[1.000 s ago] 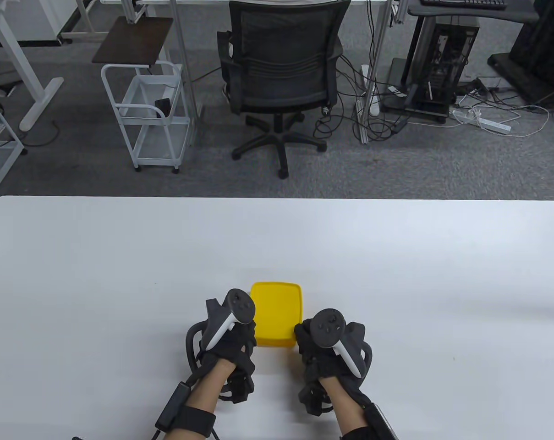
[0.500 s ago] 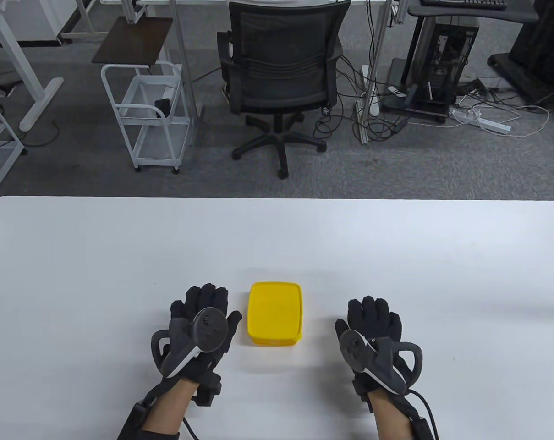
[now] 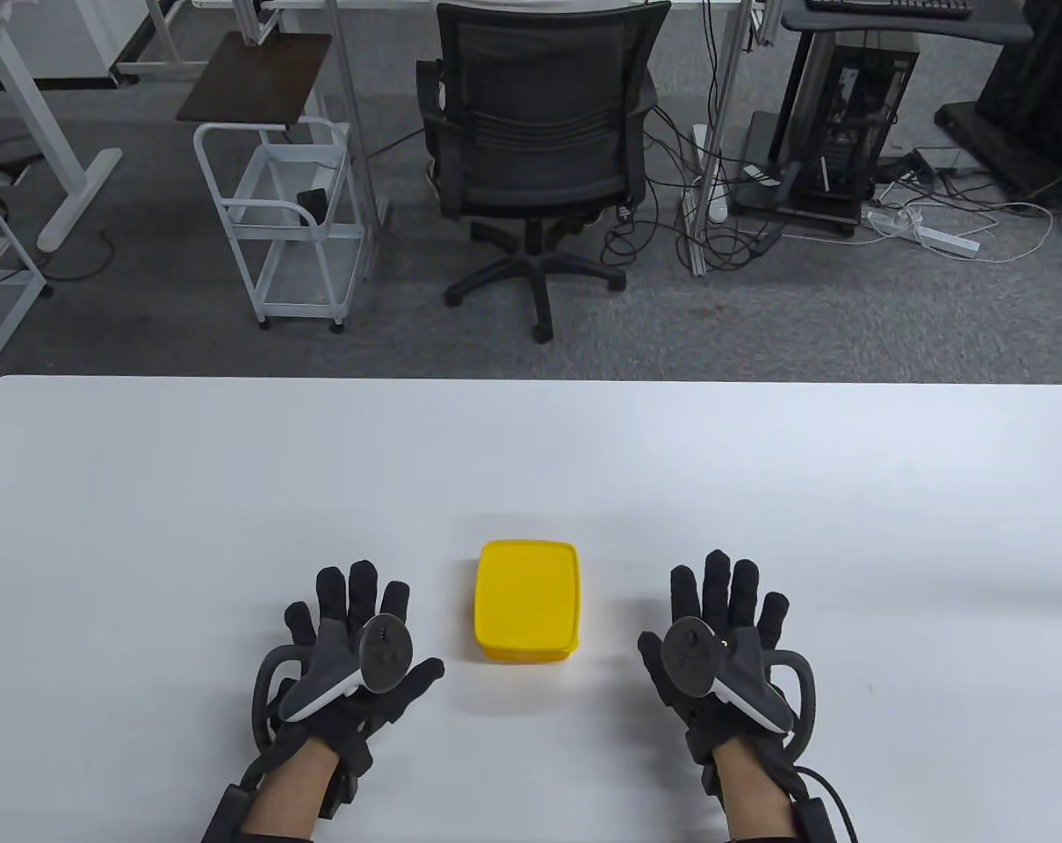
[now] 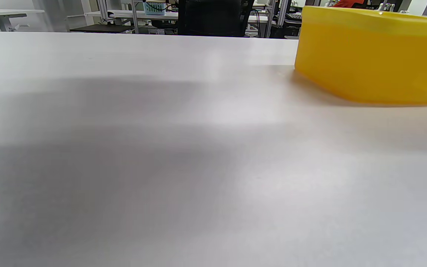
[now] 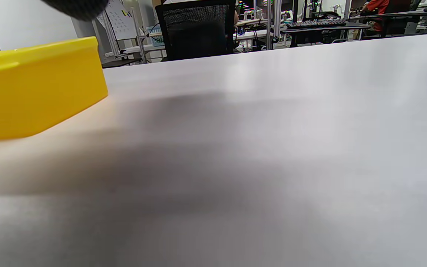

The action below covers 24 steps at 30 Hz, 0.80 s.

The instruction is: Cover the plastic food container

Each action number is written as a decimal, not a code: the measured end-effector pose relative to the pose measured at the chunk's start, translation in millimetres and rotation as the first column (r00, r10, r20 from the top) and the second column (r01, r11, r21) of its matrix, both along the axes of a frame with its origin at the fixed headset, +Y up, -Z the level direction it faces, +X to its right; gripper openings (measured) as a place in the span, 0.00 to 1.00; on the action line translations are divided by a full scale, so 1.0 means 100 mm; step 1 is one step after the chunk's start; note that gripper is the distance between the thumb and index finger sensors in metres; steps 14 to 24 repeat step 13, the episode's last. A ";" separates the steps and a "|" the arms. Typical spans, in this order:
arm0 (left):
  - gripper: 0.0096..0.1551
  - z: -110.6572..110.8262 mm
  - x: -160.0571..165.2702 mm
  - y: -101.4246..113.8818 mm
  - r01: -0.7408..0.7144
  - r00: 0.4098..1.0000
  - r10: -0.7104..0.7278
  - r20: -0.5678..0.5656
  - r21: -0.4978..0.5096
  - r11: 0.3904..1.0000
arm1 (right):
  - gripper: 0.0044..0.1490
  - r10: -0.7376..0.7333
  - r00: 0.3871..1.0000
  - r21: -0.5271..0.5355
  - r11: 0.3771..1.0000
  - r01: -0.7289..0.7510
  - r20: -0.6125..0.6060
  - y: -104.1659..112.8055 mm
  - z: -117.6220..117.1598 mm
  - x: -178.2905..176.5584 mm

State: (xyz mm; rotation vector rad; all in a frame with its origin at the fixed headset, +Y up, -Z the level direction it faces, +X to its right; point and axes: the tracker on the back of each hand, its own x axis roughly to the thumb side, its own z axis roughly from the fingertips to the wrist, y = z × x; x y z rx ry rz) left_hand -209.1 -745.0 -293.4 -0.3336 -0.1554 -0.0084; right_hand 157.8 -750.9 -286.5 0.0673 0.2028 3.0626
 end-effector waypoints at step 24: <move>0.56 -0.01 -0.02 -0.02 -0.018 1.000 0.018 -0.018 0.000 1.000 | 0.52 0.016 1.000 -0.002 1.000 -0.016 0.002 -0.01 0.00 0.00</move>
